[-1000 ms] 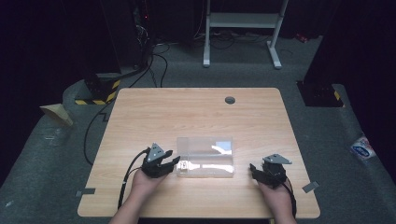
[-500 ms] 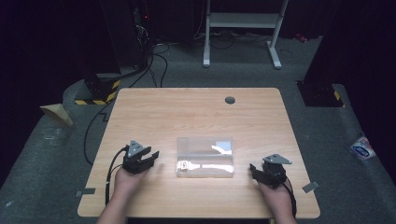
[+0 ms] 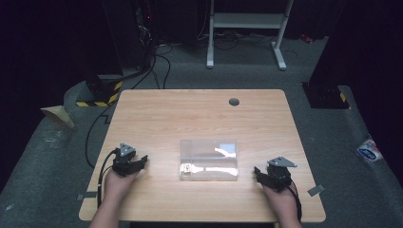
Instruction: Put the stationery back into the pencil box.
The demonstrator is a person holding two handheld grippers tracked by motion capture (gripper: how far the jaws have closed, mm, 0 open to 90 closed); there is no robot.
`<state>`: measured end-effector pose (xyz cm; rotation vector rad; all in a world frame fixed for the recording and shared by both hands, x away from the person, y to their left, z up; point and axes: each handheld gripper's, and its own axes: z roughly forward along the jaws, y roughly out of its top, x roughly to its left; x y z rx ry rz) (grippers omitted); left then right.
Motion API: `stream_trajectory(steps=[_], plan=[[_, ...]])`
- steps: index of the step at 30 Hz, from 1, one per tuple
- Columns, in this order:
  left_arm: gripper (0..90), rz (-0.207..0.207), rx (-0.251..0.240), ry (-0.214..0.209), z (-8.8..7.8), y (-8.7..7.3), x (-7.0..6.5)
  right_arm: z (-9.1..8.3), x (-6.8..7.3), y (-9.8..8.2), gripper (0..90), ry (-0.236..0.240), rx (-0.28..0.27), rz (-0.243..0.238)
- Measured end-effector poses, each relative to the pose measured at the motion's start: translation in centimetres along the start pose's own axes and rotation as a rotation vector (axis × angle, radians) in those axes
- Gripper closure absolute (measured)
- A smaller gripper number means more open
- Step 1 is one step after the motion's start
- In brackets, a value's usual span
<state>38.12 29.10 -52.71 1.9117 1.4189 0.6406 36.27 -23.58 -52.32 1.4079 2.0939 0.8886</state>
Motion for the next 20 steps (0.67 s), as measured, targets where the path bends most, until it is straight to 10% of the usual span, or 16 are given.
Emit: stream_trajectory(steps=[20], plan=[[21.4, 0.002, 0.014, 0.008, 0.18, -0.08, -0.39, 0.02, -0.01, 0.01, 34.6, 0.001, 0.0, -0.002]])
